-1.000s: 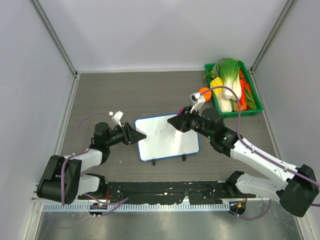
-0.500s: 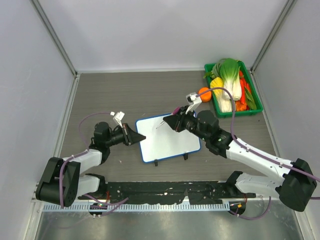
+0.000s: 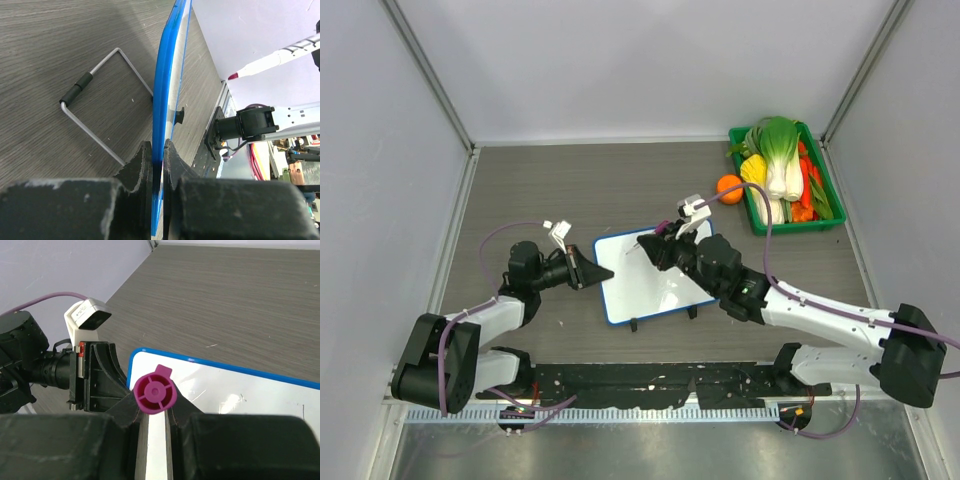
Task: Write a sentence on the whiteboard
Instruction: Write with the whiteboard marker on the whiteboard.
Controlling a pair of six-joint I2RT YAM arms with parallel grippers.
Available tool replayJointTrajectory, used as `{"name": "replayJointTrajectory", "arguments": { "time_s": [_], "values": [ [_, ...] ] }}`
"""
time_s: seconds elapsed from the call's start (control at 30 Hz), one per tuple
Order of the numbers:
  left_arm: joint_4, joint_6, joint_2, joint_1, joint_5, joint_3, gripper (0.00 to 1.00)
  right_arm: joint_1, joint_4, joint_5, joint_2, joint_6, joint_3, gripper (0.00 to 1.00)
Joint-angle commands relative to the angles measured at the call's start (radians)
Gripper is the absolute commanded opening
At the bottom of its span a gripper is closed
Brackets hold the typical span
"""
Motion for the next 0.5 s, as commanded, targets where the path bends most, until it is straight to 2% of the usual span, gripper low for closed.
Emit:
{"name": "replayJointTrajectory", "arguments": {
  "time_s": [0.0, 0.2, 0.47],
  "values": [
    [-0.104, 0.08, 0.015, 0.007, -0.108, 0.005, 0.0, 0.012, 0.113, 0.103, 0.029, -0.039, 0.003, 0.01],
    [-0.104, 0.08, 0.022, 0.007, -0.106, 0.007, 0.0, 0.015, 0.177, 0.16, 0.07, -0.039, 0.011, 0.01],
    [-0.106, 0.082, 0.017, 0.005, -0.106, 0.007, 0.0, 0.012, 0.202, 0.152, 0.121, -0.03, 0.038, 0.01]
  ]
}}
